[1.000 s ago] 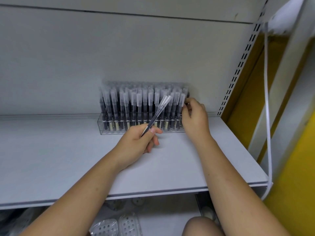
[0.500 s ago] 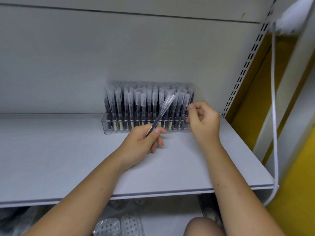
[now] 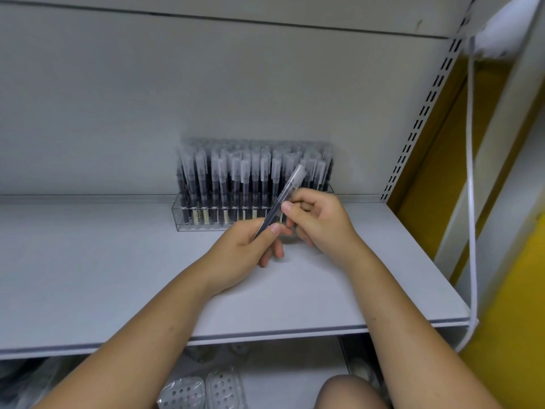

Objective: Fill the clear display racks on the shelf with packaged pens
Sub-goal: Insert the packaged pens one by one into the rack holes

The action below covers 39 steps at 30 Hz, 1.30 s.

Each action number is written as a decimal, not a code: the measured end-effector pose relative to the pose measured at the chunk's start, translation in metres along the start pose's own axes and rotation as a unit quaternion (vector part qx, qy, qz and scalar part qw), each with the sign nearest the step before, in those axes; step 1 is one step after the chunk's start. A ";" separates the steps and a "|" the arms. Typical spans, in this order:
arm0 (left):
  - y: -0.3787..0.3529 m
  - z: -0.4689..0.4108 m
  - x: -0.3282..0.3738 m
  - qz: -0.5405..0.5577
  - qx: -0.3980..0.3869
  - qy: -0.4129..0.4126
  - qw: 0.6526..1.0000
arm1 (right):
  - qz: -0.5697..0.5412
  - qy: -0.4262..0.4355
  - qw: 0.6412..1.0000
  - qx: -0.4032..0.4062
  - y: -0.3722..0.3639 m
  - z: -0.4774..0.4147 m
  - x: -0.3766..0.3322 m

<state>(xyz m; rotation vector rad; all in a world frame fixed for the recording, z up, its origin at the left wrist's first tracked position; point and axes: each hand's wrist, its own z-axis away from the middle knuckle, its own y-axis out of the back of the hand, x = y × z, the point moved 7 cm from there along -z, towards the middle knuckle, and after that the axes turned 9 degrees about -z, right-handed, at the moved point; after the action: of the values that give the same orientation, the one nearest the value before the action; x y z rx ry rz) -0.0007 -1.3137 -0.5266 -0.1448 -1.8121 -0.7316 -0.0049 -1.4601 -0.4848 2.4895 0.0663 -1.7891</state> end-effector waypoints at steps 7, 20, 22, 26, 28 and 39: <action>0.004 -0.001 -0.003 0.034 0.034 0.030 0.998 | -0.034 0.102 0.985 0.137 0.030 0.001 -0.012; 0.004 0.001 -0.004 0.028 0.032 0.037 0.998 | 0.181 0.233 0.902 0.315 0.071 0.007 -0.025; 0.004 0.001 -0.004 0.026 0.034 0.037 0.998 | 0.197 0.223 0.904 0.307 0.070 0.004 -0.022; 0.005 0.001 -0.004 0.026 0.036 0.033 0.998 | 0.227 0.203 0.907 0.290 0.070 0.000 -0.016; 0.005 0.001 -0.003 0.026 0.036 0.033 0.998 | 0.238 0.193 0.910 0.278 0.069 -0.003 -0.013; 0.005 0.002 -0.002 0.019 0.036 0.035 0.999 | 0.304 0.138 0.914 0.232 0.065 -0.015 0.010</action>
<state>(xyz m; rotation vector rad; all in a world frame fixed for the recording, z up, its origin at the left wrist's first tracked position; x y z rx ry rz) 0.0010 -1.3085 -0.5271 -0.1039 -1.7620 -0.6363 0.0174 -1.5238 -0.4870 2.5949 -1.1072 -1.2846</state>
